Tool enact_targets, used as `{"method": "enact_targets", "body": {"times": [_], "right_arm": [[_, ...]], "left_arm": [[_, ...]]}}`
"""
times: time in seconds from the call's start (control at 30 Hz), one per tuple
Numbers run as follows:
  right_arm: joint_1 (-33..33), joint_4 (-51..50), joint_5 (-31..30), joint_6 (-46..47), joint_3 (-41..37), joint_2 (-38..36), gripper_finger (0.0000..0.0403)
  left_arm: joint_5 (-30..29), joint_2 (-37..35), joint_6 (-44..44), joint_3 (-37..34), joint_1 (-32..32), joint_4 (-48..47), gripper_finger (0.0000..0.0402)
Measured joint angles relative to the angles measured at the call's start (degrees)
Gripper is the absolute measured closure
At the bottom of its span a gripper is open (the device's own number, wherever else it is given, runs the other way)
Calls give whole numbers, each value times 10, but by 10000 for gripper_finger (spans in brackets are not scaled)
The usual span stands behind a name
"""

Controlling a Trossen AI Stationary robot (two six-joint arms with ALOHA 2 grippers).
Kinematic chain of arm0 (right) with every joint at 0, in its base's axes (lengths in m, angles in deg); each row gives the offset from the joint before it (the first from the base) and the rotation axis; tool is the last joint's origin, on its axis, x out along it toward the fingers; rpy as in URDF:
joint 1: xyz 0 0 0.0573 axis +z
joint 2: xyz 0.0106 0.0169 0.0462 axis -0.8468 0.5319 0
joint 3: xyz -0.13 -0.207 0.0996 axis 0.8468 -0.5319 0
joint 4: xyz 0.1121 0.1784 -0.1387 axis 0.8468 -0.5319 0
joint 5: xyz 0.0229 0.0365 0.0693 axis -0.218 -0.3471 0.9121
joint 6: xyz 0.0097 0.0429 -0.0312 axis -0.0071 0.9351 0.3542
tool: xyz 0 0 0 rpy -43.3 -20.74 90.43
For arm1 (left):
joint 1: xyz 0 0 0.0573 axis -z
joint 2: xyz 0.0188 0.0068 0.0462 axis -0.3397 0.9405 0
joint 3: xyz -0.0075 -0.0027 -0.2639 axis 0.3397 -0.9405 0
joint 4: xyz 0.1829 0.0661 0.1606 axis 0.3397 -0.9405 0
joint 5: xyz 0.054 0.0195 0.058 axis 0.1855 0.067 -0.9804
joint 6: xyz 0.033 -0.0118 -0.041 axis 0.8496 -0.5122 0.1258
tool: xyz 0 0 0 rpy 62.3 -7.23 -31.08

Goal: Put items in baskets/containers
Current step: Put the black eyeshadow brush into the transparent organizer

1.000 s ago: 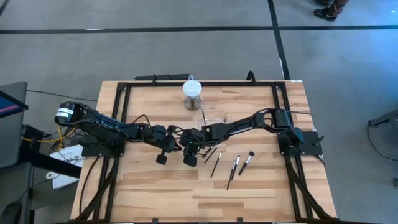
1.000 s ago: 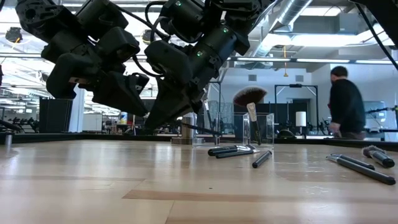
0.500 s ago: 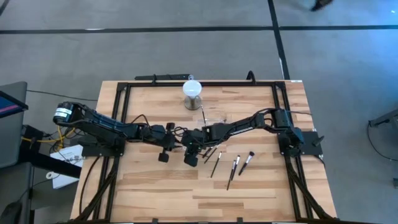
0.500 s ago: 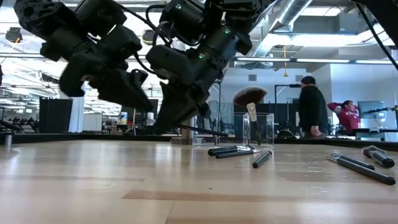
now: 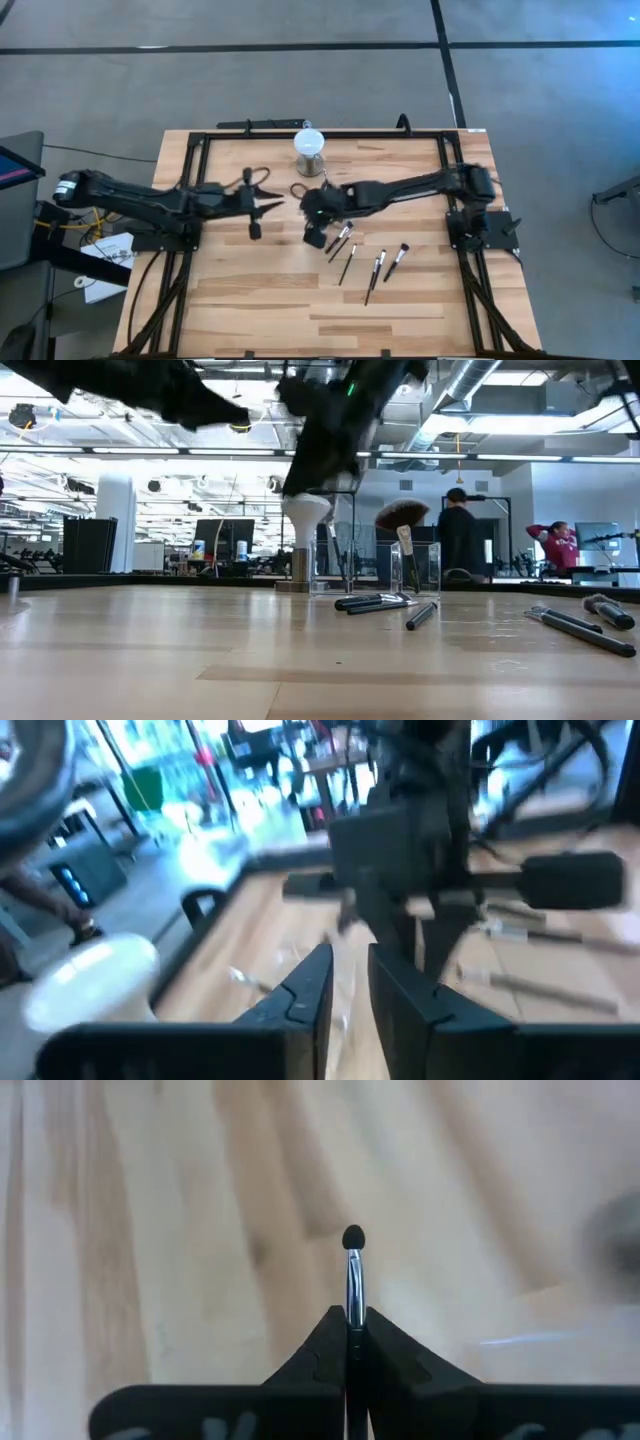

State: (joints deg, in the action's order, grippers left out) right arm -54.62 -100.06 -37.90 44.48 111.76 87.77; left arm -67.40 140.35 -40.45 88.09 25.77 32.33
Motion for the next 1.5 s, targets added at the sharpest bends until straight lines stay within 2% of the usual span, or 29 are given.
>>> {"method": "enact_targets", "body": {"times": [0.13,0.17,0.23,0.33,0.5,0.6,0.7,0.93,1.1,1.3,1.4,1.5], "right_arm": [[23,-23,-125,-66,-1,-88,394],[29,-7,-143,-92,-8,-109,395],[39,86,-163,-170,-43,-149,398],[30,239,-138,-245,-132,-197,398],[-40,467,-121,-236,-309,-230,393],[-90,618,-37,-202,-381,-206,396],[-124,706,32,-159,-408,-172,399],[-159,693,26,-113,-413,-100,397],[-166,685,19,-109,-413,-79,397],[-163,612,12,-109,-412,-102,392],[-156,555,-25,-109,-412,-131,398],[-149,556,-31,-123,-414,-147,395]], "left_arm": [[-1,-48,0,0,0,-4,339],[-1,-56,0,0,0,-11,339],[-1,-64,0,0,0,-19,339],[-1,-63,0,-1,0,-27,339],[-1,-45,0,-1,0,-25,339],[-1,-37,1,-1,0,-25,339],[-1,-36,1,-1,0,-25,339],[-1,-36,0,-1,0,-25,339],[-1,-36,-1,-1,0,-28,339],[-1,-36,-19,-1,0,-39,339],[-1,-36,-20,-1,0,-55,339],[-1,-36,-20,-1,0,-64,339]]}}
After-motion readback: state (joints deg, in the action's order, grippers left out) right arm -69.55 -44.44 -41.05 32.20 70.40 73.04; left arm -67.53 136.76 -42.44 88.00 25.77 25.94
